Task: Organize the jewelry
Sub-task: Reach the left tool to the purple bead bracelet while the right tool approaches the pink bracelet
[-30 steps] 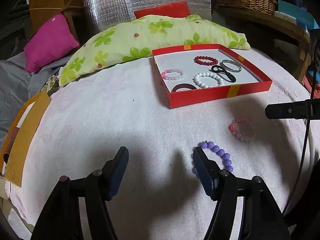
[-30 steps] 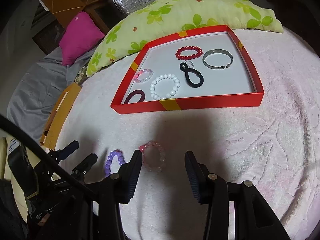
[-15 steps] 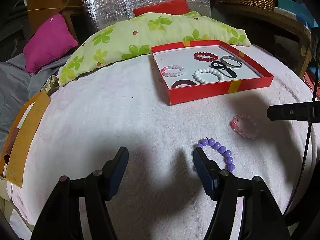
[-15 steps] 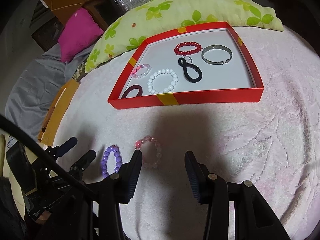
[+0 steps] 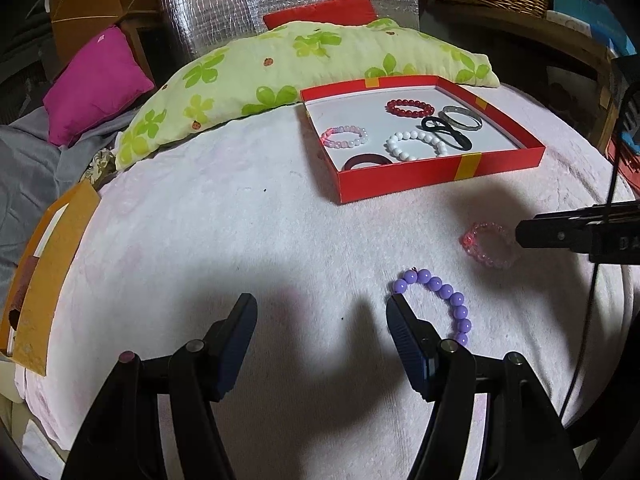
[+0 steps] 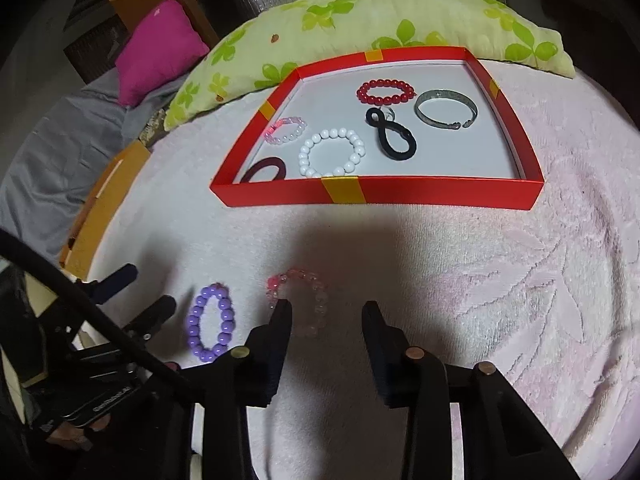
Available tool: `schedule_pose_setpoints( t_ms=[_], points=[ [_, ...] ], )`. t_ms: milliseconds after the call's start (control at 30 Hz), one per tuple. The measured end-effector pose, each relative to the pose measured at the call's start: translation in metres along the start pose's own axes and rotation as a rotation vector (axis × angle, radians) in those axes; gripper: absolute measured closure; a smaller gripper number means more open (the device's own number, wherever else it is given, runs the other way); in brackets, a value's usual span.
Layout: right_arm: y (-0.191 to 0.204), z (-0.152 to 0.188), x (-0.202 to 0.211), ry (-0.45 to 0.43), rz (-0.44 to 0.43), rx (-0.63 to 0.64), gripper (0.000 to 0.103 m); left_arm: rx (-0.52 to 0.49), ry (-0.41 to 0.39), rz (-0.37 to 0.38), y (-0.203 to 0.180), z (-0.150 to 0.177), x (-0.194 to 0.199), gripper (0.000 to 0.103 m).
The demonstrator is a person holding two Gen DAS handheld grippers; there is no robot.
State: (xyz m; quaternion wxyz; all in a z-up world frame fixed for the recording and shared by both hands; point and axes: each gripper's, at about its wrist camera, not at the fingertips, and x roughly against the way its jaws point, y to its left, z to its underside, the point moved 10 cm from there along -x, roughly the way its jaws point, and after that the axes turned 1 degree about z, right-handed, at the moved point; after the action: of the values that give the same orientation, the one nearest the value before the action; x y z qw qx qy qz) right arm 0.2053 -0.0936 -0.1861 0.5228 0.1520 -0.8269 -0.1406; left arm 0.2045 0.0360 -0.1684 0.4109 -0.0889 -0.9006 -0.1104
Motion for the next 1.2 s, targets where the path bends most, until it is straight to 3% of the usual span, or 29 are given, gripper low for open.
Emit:
schedule_pose_setpoints(
  t_ms=[100, 267, 367, 567, 867, 1200],
  points=[
    [0.002, 0.003, -0.006, 0.008, 0.015, 0.014, 0.070, 0.001, 0.007, 0.017, -0.002, 0.001, -0.001, 0.035],
    [0.006, 0.007, -0.012, 0.004, 0.083, 0.090, 0.091, 0.004, 0.025, 0.040, -0.007, 0.004, -0.003, 0.035],
    [-0.002, 0.005, -0.010, -0.008, 0.120, 0.091, 0.094, 0.003, 0.029, 0.045, -0.008, 0.005, -0.004, 0.035],
    [-0.030, -0.004, 0.001, -0.029, 0.128, 0.006, 0.094, -0.002, 0.020, 0.093, -0.017, 0.005, -0.002, 0.035],
    [-0.055, -0.006, 0.013, -0.042, 0.086, -0.077, 0.094, -0.019, 0.042, 0.238, -0.046, 0.008, 0.001, 0.033],
    [-0.073, -0.005, 0.024, -0.053, 0.060, -0.120, 0.093, -0.009, 0.079, 0.283, -0.057, 0.015, -0.005, 0.030]
  ],
)
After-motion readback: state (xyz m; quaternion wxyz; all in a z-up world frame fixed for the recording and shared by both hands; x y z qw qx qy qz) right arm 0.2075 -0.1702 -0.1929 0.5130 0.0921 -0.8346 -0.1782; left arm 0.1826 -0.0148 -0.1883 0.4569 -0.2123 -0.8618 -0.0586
